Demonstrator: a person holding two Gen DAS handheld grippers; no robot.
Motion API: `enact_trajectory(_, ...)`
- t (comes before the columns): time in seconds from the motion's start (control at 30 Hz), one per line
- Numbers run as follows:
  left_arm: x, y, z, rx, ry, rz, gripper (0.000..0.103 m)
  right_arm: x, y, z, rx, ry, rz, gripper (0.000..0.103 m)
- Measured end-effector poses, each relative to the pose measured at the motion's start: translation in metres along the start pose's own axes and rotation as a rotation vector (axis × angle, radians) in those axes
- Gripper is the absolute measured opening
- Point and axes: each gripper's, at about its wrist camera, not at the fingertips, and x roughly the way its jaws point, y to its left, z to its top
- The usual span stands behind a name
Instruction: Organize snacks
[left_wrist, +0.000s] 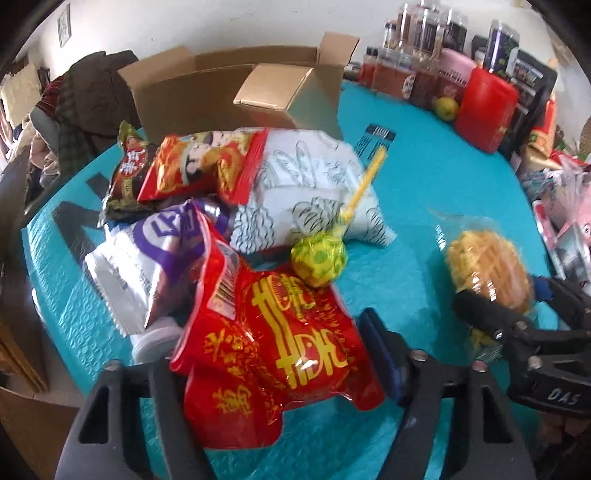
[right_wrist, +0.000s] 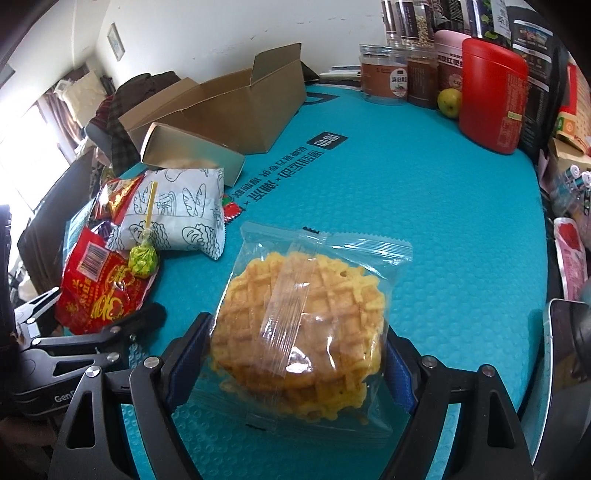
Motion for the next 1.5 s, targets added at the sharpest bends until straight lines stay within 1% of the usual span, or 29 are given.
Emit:
enact_trajectory(0.13,-0.006,-0.002,0.001,0.021,-0.016,0.003,0.05,0.0,0.001,0.0,-0.001,-0.002,-0.004,0.084)
enact_trajectory(0.23,-0.011,0.0,-0.001,0.013,0.001,-0.029,0.05,-0.001,0.0,-0.001,0.002,-0.004,-0.005,0.084)
enact_trajectory(0.3,-0.014,0.003,-0.004,0.016,0.001,-0.037,0.05,-0.001,0.0,-0.001,0.003,-0.005,-0.008,0.084)
enact_trajectory(0.47,-0.027,0.004,-0.009,0.034,-0.036,-0.029,0.049,-0.004,0.0,-0.002,0.009,-0.01,-0.006,0.083)
enact_trajectory(0.6,-0.039,0.007,-0.013,0.032,-0.053,-0.049,0.049,-0.008,0.002,-0.004,0.011,-0.013,0.006,0.083)
enact_trajectory(0.77,-0.056,0.008,-0.014,0.045,-0.093,-0.04,0.049,-0.014,0.008,-0.008,0.004,-0.019,0.012,0.083)
enact_trajectory(0.87,-0.066,0.008,-0.014,0.069,-0.13,-0.007,0.049,-0.019,0.013,-0.009,0.003,-0.027,0.018,0.083)
enact_trajectory(0.93,-0.071,0.009,-0.012,0.078,-0.143,0.002,0.049,-0.023,0.017,-0.009,0.002,-0.035,0.028,0.083)
enact_trajectory(1.17,-0.075,0.015,0.002,0.062,-0.128,-0.02,0.049,-0.039,0.033,-0.002,-0.016,-0.071,0.041,0.083)
enact_trajectory(1.33,-0.086,0.018,0.023,0.073,-0.167,-0.017,0.049,-0.045,0.041,0.013,-0.023,-0.094,0.054,0.083)
enact_trajectory(1.37,-0.09,0.018,0.028,0.081,-0.185,-0.011,0.048,-0.047,0.042,0.017,-0.026,-0.099,0.055,0.083)
enact_trajectory(1.4,-0.093,0.017,0.033,0.091,-0.204,0.002,0.043,-0.048,0.043,0.021,-0.028,-0.106,0.055,0.083)
enact_trajectory(1.43,-0.098,0.017,0.038,0.105,-0.233,0.023,0.032,-0.05,0.044,0.025,-0.03,-0.114,0.053,0.083)
enact_trajectory(1.47,-0.102,0.018,0.044,0.116,-0.26,0.04,0.03,-0.051,0.045,0.029,-0.032,-0.122,0.052,0.083)
enact_trajectory(1.5,-0.105,0.019,0.05,0.119,-0.283,0.04,0.03,-0.053,0.046,0.034,-0.034,-0.132,0.051,0.083)
